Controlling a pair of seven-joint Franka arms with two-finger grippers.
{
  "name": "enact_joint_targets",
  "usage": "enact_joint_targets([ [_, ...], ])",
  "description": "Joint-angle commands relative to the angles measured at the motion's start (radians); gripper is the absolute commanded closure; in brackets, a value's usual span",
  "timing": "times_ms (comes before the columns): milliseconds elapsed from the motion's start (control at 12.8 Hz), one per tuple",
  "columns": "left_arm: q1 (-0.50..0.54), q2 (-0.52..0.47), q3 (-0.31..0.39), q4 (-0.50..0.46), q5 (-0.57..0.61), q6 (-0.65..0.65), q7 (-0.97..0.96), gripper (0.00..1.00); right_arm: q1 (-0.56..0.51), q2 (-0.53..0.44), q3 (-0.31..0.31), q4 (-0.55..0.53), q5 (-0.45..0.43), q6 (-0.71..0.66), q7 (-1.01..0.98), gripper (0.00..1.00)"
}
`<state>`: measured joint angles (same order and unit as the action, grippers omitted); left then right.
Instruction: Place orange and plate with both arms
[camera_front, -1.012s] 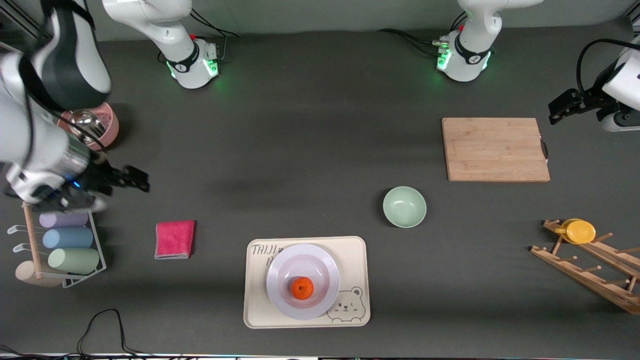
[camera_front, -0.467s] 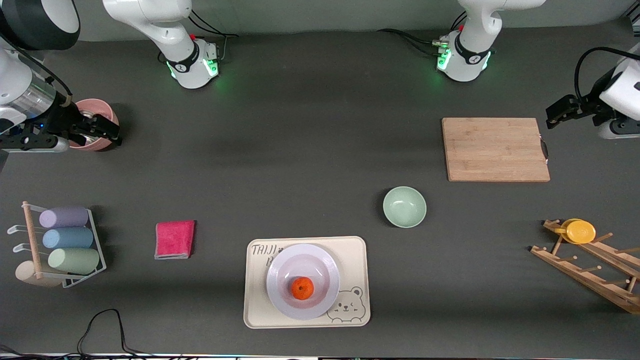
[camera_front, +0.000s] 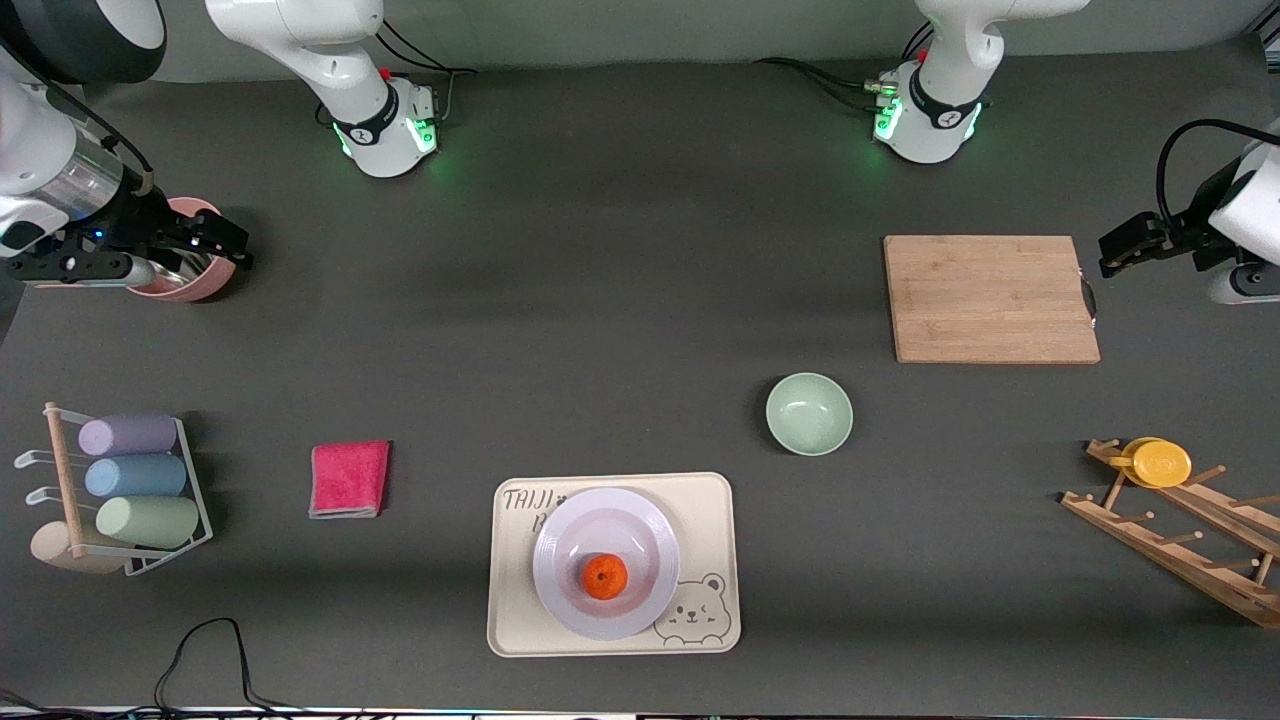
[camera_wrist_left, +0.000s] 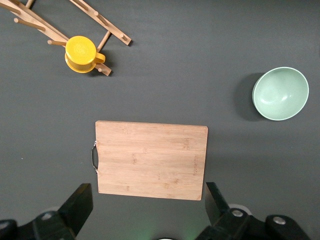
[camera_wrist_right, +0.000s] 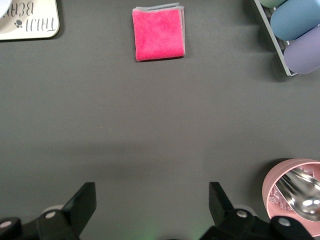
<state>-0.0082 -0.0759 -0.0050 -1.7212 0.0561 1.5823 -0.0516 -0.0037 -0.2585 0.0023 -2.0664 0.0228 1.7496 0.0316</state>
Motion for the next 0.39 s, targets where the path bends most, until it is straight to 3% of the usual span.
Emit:
enact_joint_targets([
  [0, 0.017, 0.008, -0.017, 0.023, 0.010, -0.021, -0.007, 0.00, 0.033, -0.022, -0.008, -0.023, -0.014, 0.013, -0.005, 0.00],
  [311, 0.017, 0.008, -0.017, 0.026, 0.010, -0.048, -0.007, 0.00, 0.037, -0.008, -0.008, -0.015, -0.043, 0.036, 0.002, 0.00],
])
